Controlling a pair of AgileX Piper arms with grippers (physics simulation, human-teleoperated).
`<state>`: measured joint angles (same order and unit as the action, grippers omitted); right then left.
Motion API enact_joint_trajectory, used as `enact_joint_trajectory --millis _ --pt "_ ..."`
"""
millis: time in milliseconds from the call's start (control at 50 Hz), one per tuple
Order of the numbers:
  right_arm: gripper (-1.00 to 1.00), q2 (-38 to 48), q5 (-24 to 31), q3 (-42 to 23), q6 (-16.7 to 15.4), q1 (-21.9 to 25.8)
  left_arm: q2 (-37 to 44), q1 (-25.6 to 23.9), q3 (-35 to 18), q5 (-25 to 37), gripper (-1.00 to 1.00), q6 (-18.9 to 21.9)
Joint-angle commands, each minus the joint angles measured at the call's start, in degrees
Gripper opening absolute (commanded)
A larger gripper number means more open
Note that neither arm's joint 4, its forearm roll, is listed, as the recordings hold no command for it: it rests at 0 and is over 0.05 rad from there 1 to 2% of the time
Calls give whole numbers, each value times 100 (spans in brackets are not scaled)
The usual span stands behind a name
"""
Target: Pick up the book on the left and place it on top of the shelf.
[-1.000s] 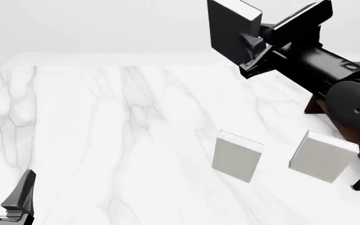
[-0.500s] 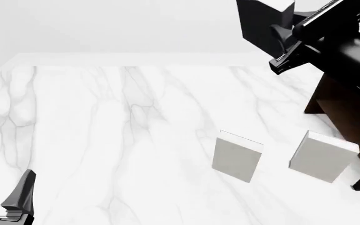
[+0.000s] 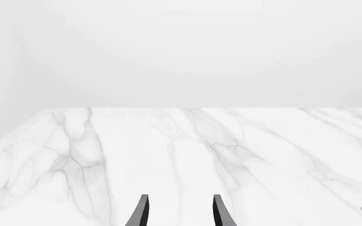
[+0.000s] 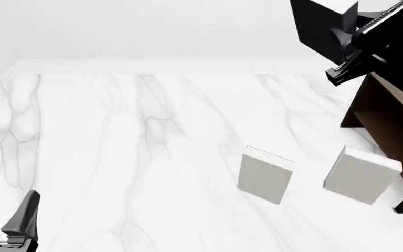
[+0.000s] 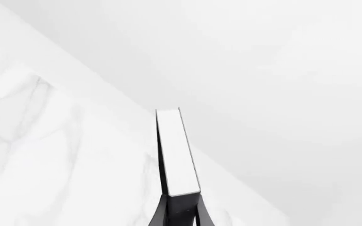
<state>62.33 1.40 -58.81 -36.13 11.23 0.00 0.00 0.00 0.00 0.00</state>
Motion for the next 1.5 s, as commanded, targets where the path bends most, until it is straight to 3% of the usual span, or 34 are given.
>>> enact_joint_trajectory --millis 20,1500 --pt "-100 -211 116 -52 -28 -209 0 0 0 0 100 0" --pt "-100 -829 380 418 -612 -1790 0 0 0 0 100 0"
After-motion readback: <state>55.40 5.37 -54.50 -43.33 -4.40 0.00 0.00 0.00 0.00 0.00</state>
